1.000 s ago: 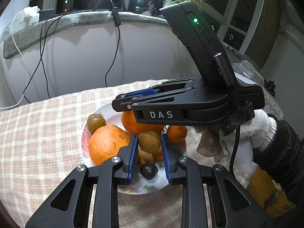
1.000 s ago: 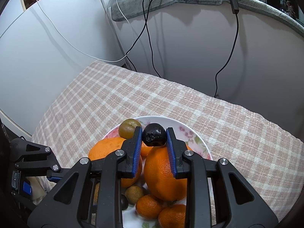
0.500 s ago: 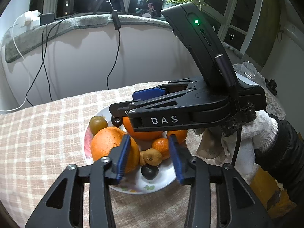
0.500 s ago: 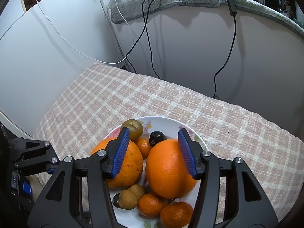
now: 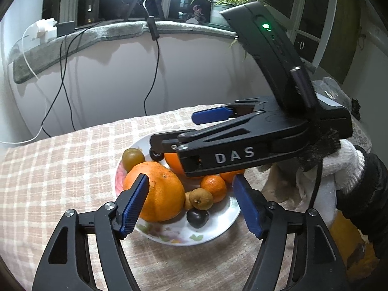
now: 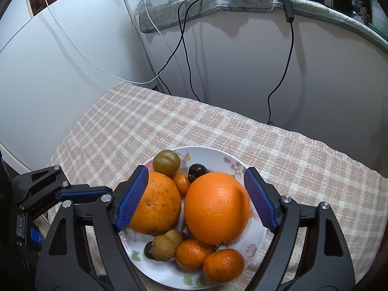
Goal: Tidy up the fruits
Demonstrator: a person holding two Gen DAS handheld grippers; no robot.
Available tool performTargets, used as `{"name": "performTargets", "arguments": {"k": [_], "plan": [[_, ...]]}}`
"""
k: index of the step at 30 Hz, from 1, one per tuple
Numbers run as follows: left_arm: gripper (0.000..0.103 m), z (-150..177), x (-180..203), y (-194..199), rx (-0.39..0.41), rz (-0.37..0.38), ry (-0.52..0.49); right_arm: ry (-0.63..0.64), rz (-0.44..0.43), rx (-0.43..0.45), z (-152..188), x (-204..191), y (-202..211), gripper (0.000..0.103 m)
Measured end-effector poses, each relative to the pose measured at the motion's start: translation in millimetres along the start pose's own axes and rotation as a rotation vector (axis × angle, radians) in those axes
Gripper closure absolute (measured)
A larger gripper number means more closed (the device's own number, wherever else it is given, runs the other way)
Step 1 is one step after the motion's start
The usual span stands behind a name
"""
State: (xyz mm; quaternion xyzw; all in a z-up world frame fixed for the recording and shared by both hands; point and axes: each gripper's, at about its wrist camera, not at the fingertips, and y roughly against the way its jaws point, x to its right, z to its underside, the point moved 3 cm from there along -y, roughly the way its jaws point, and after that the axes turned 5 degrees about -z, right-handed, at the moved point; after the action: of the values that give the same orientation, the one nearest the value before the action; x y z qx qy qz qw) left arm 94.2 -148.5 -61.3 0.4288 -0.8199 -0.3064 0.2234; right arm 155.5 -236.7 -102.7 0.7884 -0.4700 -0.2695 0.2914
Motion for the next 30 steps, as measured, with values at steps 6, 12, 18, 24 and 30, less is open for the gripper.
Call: {"name": "performTargets", "arguments": {"k": [6,12,18,24,30], "plan": [[0.028,2.8,-4.2,2.1,-0.005,-0.023,0.012,0.000,-0.003,-0.001,1.9,0.6,1.5,0.019],[0.028,2.7,-7.9,3.1,-0.004,-0.035,0.022,-0.002,0.000,0.009,6.9,-0.5,7.7,0.018],[0.028,5.7,-9.6,6.4,0.004,-0.047,0.027,0.003,0.023,0.015,11.0,-2.2,12.2,0.018],[0.028,9.7,-11.9,10.6,0.016,-0.057,0.036,0.004,0.032,0.042,14.7,-6.5,23.3,0.018],[0.028,14.6,-15.5,15.3,0.021,-0.067,0.052,-0.003,0.053,0.076,21.8,-11.2,34.9,0.018]]}}
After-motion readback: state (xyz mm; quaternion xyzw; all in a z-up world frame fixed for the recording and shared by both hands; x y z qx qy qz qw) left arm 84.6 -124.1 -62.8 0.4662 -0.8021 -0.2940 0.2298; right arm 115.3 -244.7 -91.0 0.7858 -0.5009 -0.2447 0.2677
